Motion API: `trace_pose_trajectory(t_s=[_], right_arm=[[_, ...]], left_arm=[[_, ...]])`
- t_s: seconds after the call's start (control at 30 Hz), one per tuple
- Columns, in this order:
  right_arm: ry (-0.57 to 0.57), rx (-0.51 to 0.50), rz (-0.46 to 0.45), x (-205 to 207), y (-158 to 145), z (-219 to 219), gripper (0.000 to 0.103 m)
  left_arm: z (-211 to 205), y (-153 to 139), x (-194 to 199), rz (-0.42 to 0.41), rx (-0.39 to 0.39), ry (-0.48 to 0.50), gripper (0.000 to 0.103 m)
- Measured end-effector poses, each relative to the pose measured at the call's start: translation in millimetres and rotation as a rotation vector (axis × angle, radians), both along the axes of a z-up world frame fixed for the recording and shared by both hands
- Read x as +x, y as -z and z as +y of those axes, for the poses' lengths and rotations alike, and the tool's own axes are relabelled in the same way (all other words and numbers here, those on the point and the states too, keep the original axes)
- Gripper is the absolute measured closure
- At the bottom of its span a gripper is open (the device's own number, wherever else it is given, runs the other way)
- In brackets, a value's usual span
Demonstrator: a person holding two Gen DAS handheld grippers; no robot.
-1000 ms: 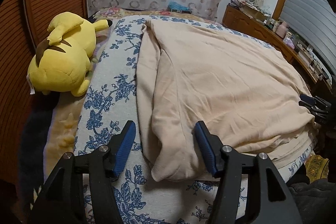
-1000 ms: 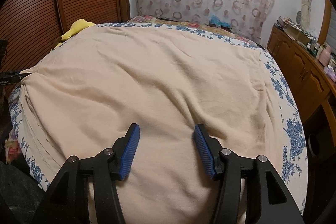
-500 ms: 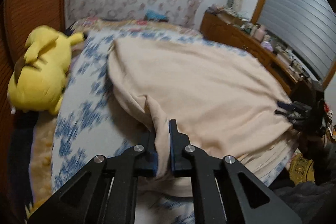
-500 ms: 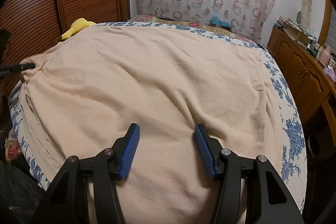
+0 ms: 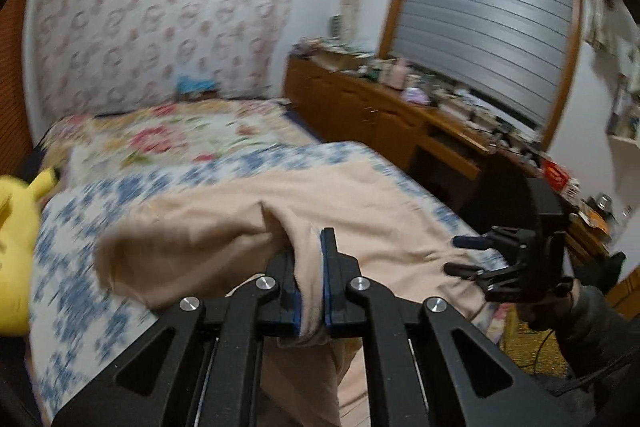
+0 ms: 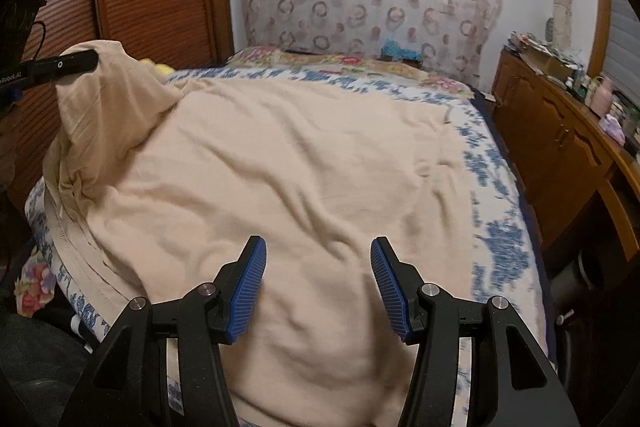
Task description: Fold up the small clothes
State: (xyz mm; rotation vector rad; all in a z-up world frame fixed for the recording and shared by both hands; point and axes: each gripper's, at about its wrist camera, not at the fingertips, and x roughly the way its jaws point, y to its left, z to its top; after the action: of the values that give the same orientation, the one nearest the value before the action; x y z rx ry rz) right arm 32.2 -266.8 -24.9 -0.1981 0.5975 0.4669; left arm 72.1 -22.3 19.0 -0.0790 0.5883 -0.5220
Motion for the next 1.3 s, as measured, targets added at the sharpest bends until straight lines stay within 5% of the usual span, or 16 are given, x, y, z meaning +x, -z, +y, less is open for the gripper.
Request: trace_pose_trajectory(t_s=[0.43, 0.7, 0.83, 1.07, 1.3], right_arm=[[0.096, 0.066, -0.049, -17, -15, -56, 0.047], [0.128, 0.09, -0.068, -24, -15, -65, 0.047], [0.133, 0.09, -0.07, -24, -14, -69, 0.047], [0.142, 0.09, -0.065, -18, -17, -63, 0.047], [0.114, 0.074, -0.068, -12, -20, -55, 0.047]], left_arm=[[-110, -39, 13, -0.033, 0.033, 0.254, 0.095], [-150, -52, 10, -0.045, 0.064, 0.326, 0.095], [-152, -36, 16, 0.001, 0.065, 0.33, 0.09], [-128, -33, 20, -0.012, 0.038, 0.271, 0.061], [-78, -33, 21, -0.05, 0.027, 0.098, 0.06]])
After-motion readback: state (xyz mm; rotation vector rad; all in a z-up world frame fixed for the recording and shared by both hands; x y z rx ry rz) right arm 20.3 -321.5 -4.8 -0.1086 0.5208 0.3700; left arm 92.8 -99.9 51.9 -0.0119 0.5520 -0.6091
